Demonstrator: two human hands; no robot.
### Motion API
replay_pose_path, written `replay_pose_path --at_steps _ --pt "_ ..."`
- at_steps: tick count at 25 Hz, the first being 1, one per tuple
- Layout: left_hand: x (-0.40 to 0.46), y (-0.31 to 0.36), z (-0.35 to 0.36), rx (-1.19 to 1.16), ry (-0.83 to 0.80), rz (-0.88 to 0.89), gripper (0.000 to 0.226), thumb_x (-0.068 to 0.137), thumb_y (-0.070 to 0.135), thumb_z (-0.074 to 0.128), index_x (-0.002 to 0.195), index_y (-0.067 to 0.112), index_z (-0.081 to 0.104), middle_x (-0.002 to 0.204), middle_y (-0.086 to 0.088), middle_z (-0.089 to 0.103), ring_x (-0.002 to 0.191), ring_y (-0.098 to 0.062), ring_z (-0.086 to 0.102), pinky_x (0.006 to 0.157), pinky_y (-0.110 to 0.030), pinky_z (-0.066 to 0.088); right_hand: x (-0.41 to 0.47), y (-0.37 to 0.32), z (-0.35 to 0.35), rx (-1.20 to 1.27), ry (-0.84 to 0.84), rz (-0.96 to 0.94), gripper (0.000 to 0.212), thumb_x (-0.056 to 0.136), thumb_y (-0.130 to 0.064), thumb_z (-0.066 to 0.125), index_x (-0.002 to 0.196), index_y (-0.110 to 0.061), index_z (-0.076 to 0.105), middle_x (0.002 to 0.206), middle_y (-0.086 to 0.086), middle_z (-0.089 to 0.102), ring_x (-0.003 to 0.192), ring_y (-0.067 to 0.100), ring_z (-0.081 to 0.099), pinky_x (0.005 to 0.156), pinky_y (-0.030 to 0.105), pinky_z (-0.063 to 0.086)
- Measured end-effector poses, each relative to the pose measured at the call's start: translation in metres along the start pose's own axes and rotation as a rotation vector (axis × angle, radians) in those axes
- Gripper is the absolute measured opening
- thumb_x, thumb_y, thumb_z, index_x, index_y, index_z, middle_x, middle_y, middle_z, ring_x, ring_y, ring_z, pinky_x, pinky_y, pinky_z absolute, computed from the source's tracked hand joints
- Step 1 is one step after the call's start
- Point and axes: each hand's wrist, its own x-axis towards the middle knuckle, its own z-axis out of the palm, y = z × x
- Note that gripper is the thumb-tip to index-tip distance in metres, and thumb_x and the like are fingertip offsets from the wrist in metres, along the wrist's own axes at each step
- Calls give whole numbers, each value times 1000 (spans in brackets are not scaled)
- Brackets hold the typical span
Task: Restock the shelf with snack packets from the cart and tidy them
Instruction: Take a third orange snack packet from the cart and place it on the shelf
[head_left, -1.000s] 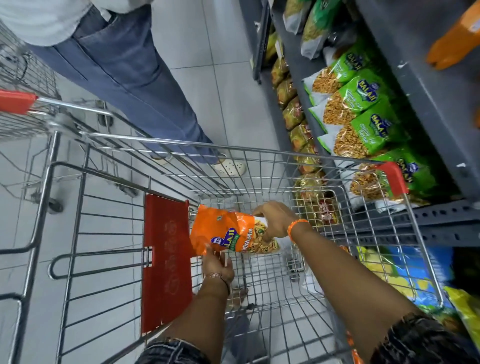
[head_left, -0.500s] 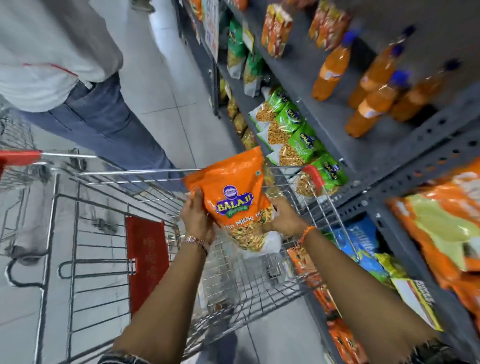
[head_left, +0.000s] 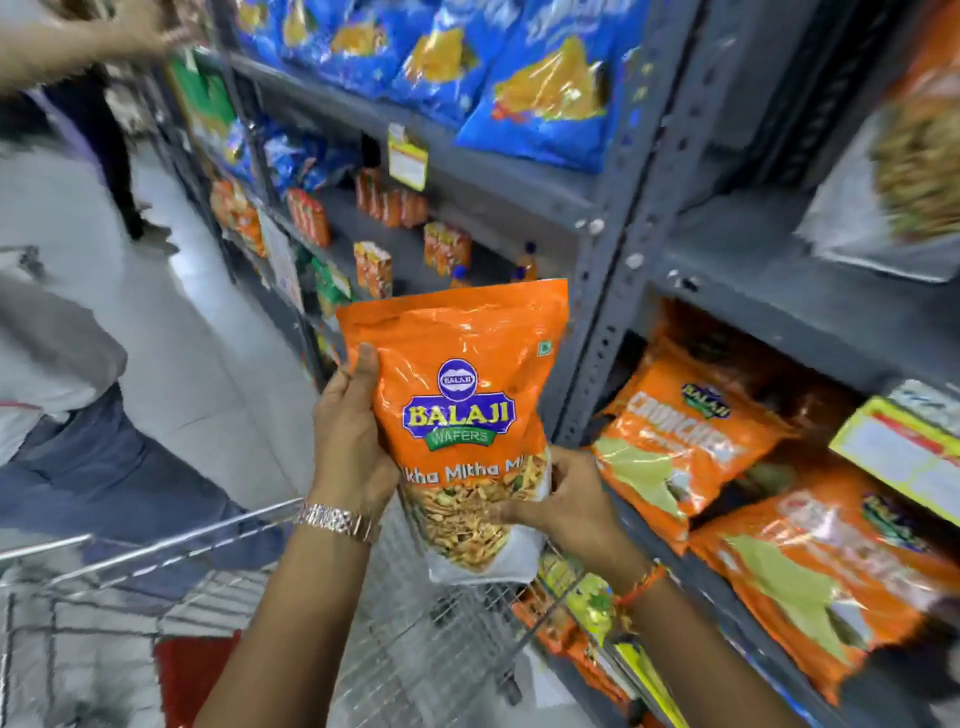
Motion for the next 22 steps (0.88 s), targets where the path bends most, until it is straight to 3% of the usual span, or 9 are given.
replay_pose_path --at_steps 2,6,8,10,12,15,19,22 --pt "-11 9 31 39 -102 -9 41 95 38 61 127 12 63 120 -16 73 117 -39 65 96 -61 52 -13 -20 -15 40 94 -39 42 64 2 89 103 -2 76 105 8 79 99 26 76 84 42 62" --pt "-43 24 100 88 -332 25 34 91 34 62 117 13 68 119 -15 73 112 -32 69 97 -54 54 -45 -71 -51 104 277 -147 43 62 -4 89 103 1 75 105 14 79 98 32 76 83 46 61" --pt "-59 29 131 102 -464 63 31 91 27 62 116 11 69 121 -17 72 114 -31 67 101 -51 52 -63 -97 -69 158 346 -167 40 65 6 85 103 5 74 104 18 78 96 36 76 82 48 60" --pt "-74 30 157 118 -549 105 26 91 25 61 110 13 73 115 -13 75 107 -26 71 96 -47 56 -80 -122 -87 171 407 -191 34 65 13 82 97 6 75 100 19 78 92 36 77 78 46 61" --pt "-90 27 181 130 -613 121 35 91 30 60 117 11 71 117 -14 74 112 -33 69 97 -55 53 -100 -145 -105 134 456 -218 32 67 13 82 96 0 78 99 17 79 91 33 77 75 41 62" --pt "-124 18 226 87 -718 105 40 93 32 56 125 10 67 120 -14 73 114 -35 68 97 -61 52 -136 -176 -134 96 538 -270 35 66 8 84 99 -6 79 102 14 79 94 33 77 79 44 61" --pt "-180 -5 284 -16 -854 11 27 96 28 55 114 14 70 106 -10 78 87 -20 77 74 -41 63 -189 -204 -169 91 686 -332 38 65 12 82 100 -3 78 102 18 79 94 37 76 80 48 61" --pt "-217 -23 327 -47 -946 -108 30 93 29 59 113 12 73 110 -12 77 91 -23 76 77 -43 63 -228 -218 -198 83 821 -381 40 60 12 82 97 -3 78 100 21 78 93 40 76 79 49 61"
